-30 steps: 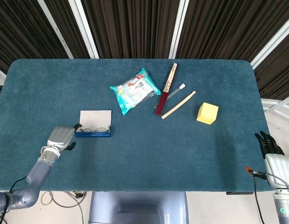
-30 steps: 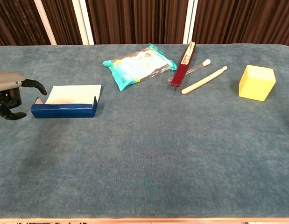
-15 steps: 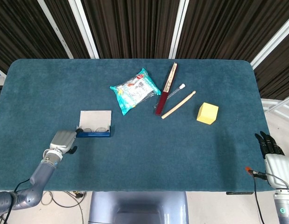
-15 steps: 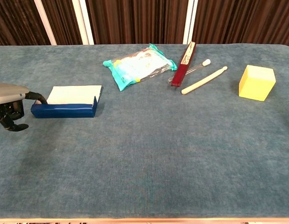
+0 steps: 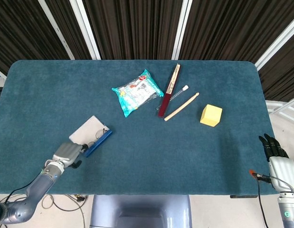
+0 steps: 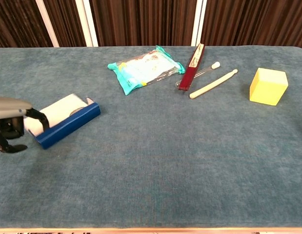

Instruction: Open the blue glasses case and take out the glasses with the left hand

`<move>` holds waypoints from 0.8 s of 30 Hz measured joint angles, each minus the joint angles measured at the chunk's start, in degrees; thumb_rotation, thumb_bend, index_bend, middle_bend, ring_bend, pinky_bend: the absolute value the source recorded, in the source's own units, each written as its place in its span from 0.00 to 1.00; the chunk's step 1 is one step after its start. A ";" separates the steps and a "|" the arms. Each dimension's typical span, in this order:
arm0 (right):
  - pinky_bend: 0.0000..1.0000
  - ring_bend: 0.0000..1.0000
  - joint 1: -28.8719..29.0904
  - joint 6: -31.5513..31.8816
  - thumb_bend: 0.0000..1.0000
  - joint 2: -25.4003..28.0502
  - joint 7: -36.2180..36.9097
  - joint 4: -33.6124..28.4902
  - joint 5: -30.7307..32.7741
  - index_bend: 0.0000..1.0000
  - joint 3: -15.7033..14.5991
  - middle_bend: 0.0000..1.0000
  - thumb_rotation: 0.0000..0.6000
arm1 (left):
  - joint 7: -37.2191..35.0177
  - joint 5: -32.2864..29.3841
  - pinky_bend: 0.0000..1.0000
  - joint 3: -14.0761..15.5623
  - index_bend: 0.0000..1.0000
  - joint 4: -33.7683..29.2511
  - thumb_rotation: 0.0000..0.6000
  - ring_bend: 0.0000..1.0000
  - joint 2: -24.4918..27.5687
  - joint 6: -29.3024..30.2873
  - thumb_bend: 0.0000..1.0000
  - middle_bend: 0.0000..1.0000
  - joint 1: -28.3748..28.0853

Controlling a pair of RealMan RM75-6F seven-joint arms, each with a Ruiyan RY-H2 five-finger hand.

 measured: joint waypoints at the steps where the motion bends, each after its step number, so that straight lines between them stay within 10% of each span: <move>1: 0.22 0.00 0.01 -0.08 0.20 0.02 0.01 -0.03 0.06 0.00 0.00 0.00 1.00 | 0.40 -0.15 0.86 0.13 0.27 -0.43 1.00 0.84 -0.08 -0.30 0.38 0.94 -0.53; 24: 0.22 0.00 0.00 -0.21 0.20 0.27 0.83 -0.06 0.13 0.00 0.04 0.00 1.00 | -4.14 -3.17 0.88 -7.93 0.09 -0.07 1.00 0.87 -3.07 2.60 0.38 0.97 -6.81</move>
